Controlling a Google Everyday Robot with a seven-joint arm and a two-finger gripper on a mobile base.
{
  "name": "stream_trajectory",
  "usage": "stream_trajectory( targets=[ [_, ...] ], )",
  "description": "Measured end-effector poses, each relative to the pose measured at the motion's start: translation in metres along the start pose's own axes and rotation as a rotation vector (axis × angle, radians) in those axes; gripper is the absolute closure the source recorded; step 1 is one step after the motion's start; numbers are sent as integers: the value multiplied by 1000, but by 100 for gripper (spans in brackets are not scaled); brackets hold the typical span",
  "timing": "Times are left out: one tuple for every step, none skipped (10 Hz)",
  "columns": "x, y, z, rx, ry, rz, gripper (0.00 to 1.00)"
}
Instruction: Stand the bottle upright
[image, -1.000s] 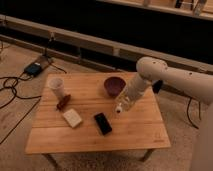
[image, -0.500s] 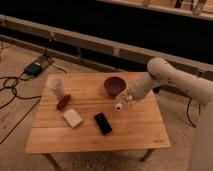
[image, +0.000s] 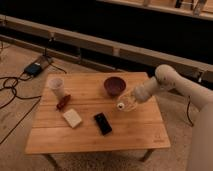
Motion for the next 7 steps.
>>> stream_trajectory(
  targets=[
    [-2, 2, -3, -18, 2, 12, 100],
    [-3, 8, -8, -43, 6, 28, 100],
    [-2, 12, -10, -60, 13, 42, 100],
    [-1, 16, -11, -70, 20, 50, 100],
    [0, 19, -10, -82, 32, 65, 100],
    [1, 24, -7, -100, 49, 85, 100],
    [0, 25, -7, -112, 57, 99, 100]
  ],
)
